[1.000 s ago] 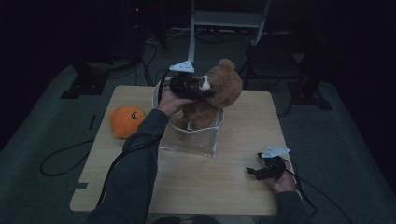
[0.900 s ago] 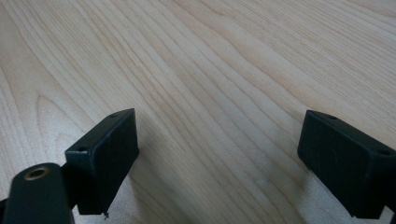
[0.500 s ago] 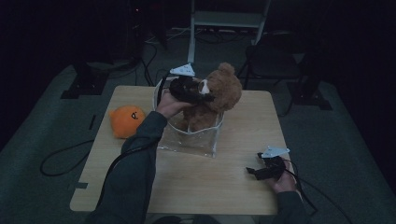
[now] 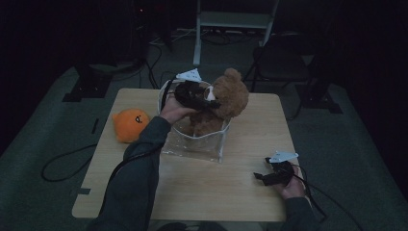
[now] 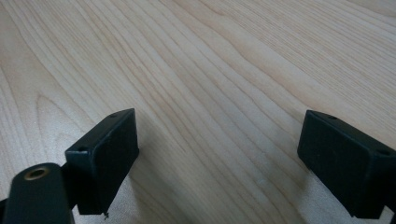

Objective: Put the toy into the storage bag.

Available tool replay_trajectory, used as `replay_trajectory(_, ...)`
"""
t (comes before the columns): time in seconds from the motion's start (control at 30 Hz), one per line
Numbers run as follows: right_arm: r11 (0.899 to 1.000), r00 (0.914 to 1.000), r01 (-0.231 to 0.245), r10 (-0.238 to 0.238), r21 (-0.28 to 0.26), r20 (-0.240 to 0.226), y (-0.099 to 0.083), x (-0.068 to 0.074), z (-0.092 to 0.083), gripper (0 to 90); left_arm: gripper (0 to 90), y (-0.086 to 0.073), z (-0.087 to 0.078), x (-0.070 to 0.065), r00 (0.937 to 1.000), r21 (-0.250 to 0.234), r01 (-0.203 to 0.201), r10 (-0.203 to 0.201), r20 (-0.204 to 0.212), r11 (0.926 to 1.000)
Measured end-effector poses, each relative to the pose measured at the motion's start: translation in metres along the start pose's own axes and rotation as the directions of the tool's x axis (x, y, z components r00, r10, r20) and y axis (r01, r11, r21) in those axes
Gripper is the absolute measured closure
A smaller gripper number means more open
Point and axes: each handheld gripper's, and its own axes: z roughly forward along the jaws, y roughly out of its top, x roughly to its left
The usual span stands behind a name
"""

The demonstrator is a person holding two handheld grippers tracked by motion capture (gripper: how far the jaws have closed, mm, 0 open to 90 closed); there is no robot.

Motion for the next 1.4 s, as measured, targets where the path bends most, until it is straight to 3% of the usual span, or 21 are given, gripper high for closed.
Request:
replay_trajectory(0.4, 1.000, 1.0000, 0.000, 0.000, 0.000, 0.001, 0.0000, 0.0000, 0.0000, 11.6, 38.1, -0.0009, -0.0008, -0.0007, 0.9999, 0.019, -0.010, 0.010, 0.011, 0.9998)
replay_trajectory(1.4, 1.000, 1.0000, -0.003, 0.003, 0.000, -0.001, 0.0000, 0.0002, 0.0000, 11.6, 36.0, -0.0042, 0.0018, 0.0020, 0.9995, 0.058, 0.012, -0.014, 0.029, 0.9982)
